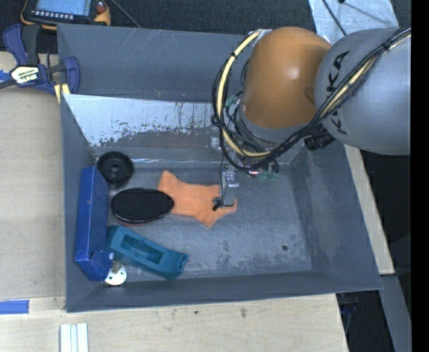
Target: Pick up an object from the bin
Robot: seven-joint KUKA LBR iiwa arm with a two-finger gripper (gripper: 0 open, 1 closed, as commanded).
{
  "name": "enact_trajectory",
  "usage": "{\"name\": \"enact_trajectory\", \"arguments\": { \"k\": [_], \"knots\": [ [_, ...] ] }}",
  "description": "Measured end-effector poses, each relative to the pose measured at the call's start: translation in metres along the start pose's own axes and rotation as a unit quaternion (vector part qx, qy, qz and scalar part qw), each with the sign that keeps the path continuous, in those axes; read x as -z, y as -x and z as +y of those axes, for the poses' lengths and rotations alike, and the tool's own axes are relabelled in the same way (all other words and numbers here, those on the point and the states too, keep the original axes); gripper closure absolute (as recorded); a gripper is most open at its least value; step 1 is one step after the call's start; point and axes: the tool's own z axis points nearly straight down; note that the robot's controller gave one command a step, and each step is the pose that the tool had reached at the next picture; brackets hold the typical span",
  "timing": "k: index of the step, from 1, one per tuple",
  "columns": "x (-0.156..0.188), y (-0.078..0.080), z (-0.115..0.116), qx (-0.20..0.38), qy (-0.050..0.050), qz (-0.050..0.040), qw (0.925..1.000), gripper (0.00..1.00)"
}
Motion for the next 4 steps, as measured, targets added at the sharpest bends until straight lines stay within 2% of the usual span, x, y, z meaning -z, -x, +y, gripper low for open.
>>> {"name": "enact_trajectory", "arguments": {
  "k": [1,2,3,4],
  "knots": [
    [0.002,0.000,0.000,0.000,0.000,-0.0006,1.0000,0.00],
    [0.008,0.012,0.021,0.041,-0.001,-0.0032,0.9992,0.00],
    [-0.053,-0.002,0.045,0.057,0.000,-0.0065,0.9983,0.00],
    [-0.110,-0.040,0.030,0.024,0.000,-0.0057,0.9997,1.00]
  ]
}}
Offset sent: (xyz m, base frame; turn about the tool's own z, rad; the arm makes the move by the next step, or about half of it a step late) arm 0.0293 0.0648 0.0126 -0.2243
